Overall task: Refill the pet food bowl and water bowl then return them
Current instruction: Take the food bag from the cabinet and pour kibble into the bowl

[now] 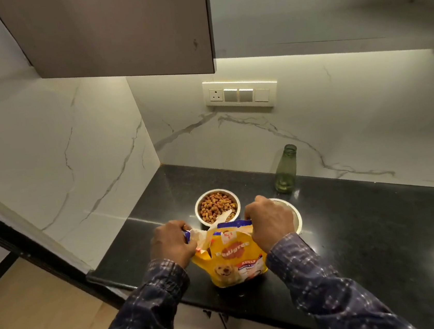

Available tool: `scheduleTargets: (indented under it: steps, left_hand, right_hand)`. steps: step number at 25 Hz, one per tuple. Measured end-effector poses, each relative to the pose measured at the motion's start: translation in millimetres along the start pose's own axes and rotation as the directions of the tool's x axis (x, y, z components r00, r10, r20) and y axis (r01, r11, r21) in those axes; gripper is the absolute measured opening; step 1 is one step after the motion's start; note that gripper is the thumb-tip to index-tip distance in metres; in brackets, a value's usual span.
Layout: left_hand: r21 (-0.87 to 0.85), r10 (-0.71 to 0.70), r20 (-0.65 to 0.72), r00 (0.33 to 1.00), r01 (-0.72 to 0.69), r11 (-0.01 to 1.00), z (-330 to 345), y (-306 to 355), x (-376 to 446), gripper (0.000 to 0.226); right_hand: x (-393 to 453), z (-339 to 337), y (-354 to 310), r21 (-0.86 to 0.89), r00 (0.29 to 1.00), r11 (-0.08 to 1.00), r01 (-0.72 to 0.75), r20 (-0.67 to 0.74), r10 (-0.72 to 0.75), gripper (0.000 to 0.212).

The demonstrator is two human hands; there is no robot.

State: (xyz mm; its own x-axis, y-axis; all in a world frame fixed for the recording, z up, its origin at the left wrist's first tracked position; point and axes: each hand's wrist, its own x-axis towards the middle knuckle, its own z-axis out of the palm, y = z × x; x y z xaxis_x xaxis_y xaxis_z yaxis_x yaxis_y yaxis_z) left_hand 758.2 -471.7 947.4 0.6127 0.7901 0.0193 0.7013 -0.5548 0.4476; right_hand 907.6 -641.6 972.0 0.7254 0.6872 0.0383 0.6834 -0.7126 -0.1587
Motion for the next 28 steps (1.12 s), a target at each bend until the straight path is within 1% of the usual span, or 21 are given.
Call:
scheduleTargets:
  steps: [2, 4, 5, 6, 7, 8, 9, 10, 11, 12, 13, 14, 15, 17, 18, 19, 20, 22, 24, 26, 28]
  left_hand:
    - [-0.008, 0.043, 0.026, 0.999, -0.043, 0.999, 1, 1, -5, 0.025]
    - [-0.103, 0.137, 0.06, 0.989, -0.131, 0.986, 4, -6, -7, 0.029]
    - [-0.19, 0.215, 0.056, 0.975, -0.201, 0.961, 7, -12, -5, 0.028]
    - [-0.326, 0.279, 0.046, 0.959, -0.25, 0.912, 9, -22, -3, 0.03]
    - [-0.493, 0.311, 0.042, 0.949, -0.251, 0.833, 12, -34, -1, 0.038]
    - [-0.639, 0.317, 0.065, 0.946, -0.204, 0.741, 18, -47, 1, 0.053]
    - [-0.724, 0.328, 0.119, 0.937, -0.144, 0.674, 27, -63, 5, 0.075]
    - [-0.728, 0.347, 0.21, 0.914, -0.091, 0.679, 40, -78, 10, 0.1]
    - [-0.677, 0.376, 0.309, 0.874, -0.075, 0.732, 56, -89, 16, 0.127]
    - [-0.6, 0.407, 0.396, 0.823, -0.104, 0.793, 73, -93, 20, 0.148]
    - [-0.525, 0.425, 0.463, 0.777, -0.145, 0.838, 91, -92, 21, 0.157]
    - [-0.492, 0.426, 0.489, 0.762, -0.162, 0.855, 103, -86, 23, 0.152]
    - [-0.525, 0.428, 0.463, 0.777, -0.148, 0.838, 105, -76, 24, 0.13]
    - [-0.639, 0.347, 0.332, 0.877, -0.062, 0.767, 108, -64, 38, 0.057]
    - [-0.656, 0.297, 0.29, 0.91, -0.037, 0.754, 102, -58, 48, 0.031]
    - [-0.68, 0.258, 0.263, 0.93, -0.012, 0.733, 94, -52, 60, 0.017]
    - [-0.698, 0.231, 0.237, 0.944, -0.001, 0.716, 84, -44, 75, 0.021]
    - [-0.722, 0.27, 0.199, 0.942, -0.046, 0.69, 63, -20, 113, 0.035]
    - [-0.747, 0.33, 0.103, 0.938, -0.146, 0.649, 47, 13, 164, 0.043]
    - [-0.695, 0.351, 0.009, 0.936, -0.247, 0.675, 35, 52, 221, 0.061]
    - [-0.633, 0.392, 0.006, 0.92, -0.3, 0.713, 36, 82, 267, 0.066]
  right_hand:
    - [-6, 4, 9, 0.18, 0.999, 0.983, -0.042, 0.04, 0.035, 0.023]
    - [-11, 19, 31, 0.422, 0.983, 0.895, -0.143, 0.17, 0.077, 0.027]
    - [-15, 28, 47, 0.577, 0.971, 0.79, -0.206, 0.22, 0.093, 0.032]
    - [-20, 37, 63, 0.737, 0.962, 0.624, -0.258, 0.255, 0.096, 0.045]
    - [-28, 46, 79, 0.846, 0.957, 0.453, -0.283, 0.282, 0.07, 0.065]
    - [-35, 58, 91, 0.875, 0.949, 0.377, -0.303, 0.315, 0.033, 0.088]
    - [-41, 71, 101, 0.852, 0.934, 0.412, -0.324, 0.358, -0.006, 0.109]
    - [-46, 84, 103, 0.795, 0.909, 0.504, -0.338, 0.415, -0.045, 0.124]
    - [-49, 98, 97, 0.737, 0.886, 0.596, -0.319, 0.455, -0.089, 0.13]
    - [-49, 110, 86, 0.701, 0.874, 0.649, -0.297, 0.473, -0.112, 0.126]
    - [-47, 120, 71, 0.706, 0.89, 0.642, -0.299, 0.448, -0.079, 0.112]
    - [-42, 127, 56, 0.736, 0.923, 0.601, -0.312, 0.384, 0.008, 0.089]
    - [-36, 132, 46, 0.776, 0.942, 0.537, -0.33, 0.309, 0.131, 0.068]
    - [-25, 126, 31, 0.801, 0.914, 0.46, -0.384, 0.262, 0.309, 0.053]
    - [-20, 114, 27, 0.796, 0.899, 0.451, -0.404, 0.253, 0.358, 0.041]
    - [-14, 101, 25, 0.806, 0.893, 0.438, -0.397, 0.23, 0.387, 0.034]
    - [-5, 87, 26, 0.827, 0.892, 0.416, -0.377, 0.203, 0.404, 0.035]
    - [24, 57, 33, 0.882, 0.896, 0.369, -0.293, 0.12, 0.427, 0.038]
    - [68, 29, 42, 0.917, 0.889, 0.324, -0.231, 0.064, 0.453, 0.026]
    - [119, 11, 56, 0.916, 0.884, 0.347, -0.2, 0.016, 0.466, 0.02]
    - [166, 10, 74, 0.901, 0.879, 0.38, -0.21, 0.005, 0.476, 0.016]
